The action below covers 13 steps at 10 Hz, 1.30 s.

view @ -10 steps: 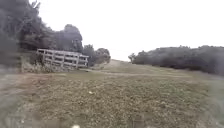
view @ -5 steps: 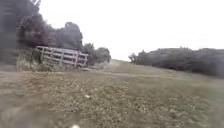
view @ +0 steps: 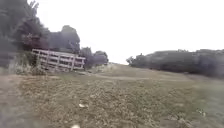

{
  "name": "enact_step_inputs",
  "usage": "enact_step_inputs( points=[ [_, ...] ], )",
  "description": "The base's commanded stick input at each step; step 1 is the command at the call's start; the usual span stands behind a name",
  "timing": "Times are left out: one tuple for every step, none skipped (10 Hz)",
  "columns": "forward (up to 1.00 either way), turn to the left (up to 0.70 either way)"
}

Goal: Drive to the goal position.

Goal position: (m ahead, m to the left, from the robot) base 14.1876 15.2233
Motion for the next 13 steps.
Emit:
enact_step_inputs(
  points=[
    [0.6, -0.14],
    [0.6, -0.14],
    [0.6, -0.14],
    [0.6, -0.14],
    [0.6, -0.14],
    [0.6, -0.14],
    [0.6, -0.14],
    [0.6, -0.14],
    [0.6, -0.14],
    [0.6, -0.14],
    [0.6, -0.14],
    [0.6, -0.14],
    [0.6, -0.14]
  ],
)
